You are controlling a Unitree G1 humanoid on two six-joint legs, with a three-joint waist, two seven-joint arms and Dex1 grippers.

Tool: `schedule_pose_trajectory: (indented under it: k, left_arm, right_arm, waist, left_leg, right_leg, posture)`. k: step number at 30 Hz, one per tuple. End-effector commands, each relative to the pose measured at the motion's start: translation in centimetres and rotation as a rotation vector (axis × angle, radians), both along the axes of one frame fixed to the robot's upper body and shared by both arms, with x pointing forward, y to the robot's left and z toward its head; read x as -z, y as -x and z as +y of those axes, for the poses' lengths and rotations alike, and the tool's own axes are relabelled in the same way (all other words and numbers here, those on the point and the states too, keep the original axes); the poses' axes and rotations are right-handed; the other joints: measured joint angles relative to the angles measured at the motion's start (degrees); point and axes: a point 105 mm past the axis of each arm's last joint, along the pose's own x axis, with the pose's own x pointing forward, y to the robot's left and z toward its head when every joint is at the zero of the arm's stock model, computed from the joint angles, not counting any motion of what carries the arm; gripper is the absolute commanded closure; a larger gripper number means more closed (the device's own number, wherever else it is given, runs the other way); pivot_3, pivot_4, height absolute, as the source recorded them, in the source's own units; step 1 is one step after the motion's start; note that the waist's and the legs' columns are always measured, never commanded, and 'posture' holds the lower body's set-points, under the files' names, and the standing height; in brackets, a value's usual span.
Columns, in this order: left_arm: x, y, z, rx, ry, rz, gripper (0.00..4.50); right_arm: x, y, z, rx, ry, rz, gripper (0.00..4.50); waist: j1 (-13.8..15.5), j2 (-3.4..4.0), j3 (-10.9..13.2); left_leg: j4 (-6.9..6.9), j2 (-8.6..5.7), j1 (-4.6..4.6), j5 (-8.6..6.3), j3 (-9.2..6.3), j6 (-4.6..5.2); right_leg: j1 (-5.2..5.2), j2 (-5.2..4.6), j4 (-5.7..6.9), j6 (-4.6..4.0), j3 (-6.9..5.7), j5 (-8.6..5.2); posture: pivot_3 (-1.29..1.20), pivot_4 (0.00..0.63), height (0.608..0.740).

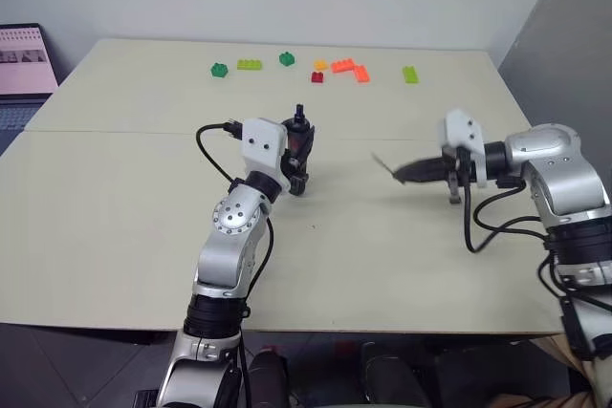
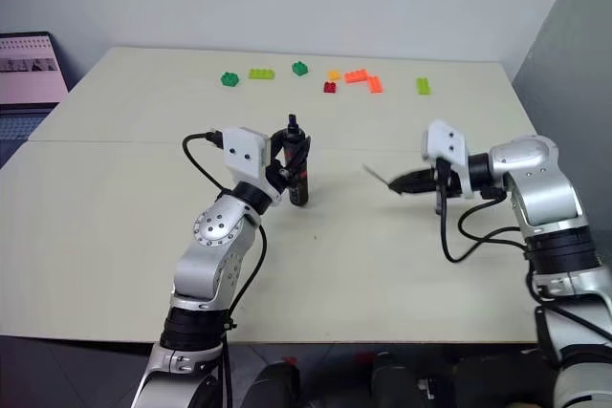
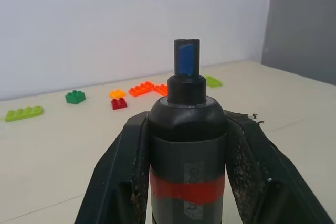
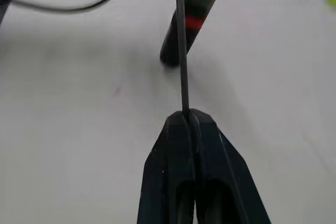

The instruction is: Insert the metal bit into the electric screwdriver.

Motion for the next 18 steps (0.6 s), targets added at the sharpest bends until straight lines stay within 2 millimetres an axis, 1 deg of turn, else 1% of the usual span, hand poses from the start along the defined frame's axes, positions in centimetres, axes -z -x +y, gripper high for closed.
schedule_pose_trajectory:
  k: [1,4,7,14,18]
  left_arm:
    - [-2.5,1.6,-1.2,0.036,0.008,-0.128,2.86]
    - [-2.5,1.8,-1.6,0.033,0.028,-0.149,2.86]
    - [-1.2,1.6,-1.6,0.022,0.007,-0.144,2.86]
    - [1.0,1.0,-1.0,-0.023,-0.029,-0.128,2.86]
    - [1.8,0.9,-0.7,-0.043,-0.029,-0.107,2.86]
  right_arm:
    - [-3.2,0.4,0.3,0.052,-0.204,-0.075,4.50]
    - [-5.0,0.2,1.5,0.081,-0.382,-0.077,4.50]
    - [-5.9,0.1,2.3,0.090,-0.463,-0.060,4.50]
    - [-6.5,-0.2,3.9,0.101,-0.540,-0.033,4.50]
    - [-6.7,-0.2,5.1,0.086,-0.587,-0.004,4.50]
  waist:
    - [0.2,0.00,0.0]
    - [0.1,0.01,0.0]
    - [0.0,0.02,0.0]
    - [0.0,0.03,0.0]
    - [0.0,0.04,0.0]
  left_leg:
    - [-0.01,0.00,0.00,0.00,-0.01,0.00]
    - [-0.02,0.00,-0.01,0.00,-0.01,0.00]
    - [-0.02,0.00,-0.01,0.00,-0.02,0.00]
    - [-0.03,0.01,-0.02,0.00,-0.02,0.00]
    - [-0.05,0.01,-0.02,0.00,-0.01,0.00]
  right_leg:
    - [-0.01,0.00,0.00,0.00,-0.02,0.00]
    - [-0.01,-0.01,-0.01,0.00,-0.04,0.00]
    - [-0.02,0.00,0.01,0.00,-0.05,0.00]
    - [-0.05,0.01,0.02,0.00,-0.06,0.00]
    - [-0.05,0.01,0.01,0.00,-0.06,0.00]
  posture:
    - [0.00,0.150,0.740]
    - [0.00,0.150,0.740]
    - [0.00,0.150,0.740]
    - [0.00,0.150,0.740]
    - [0.00,0.150,0.740]
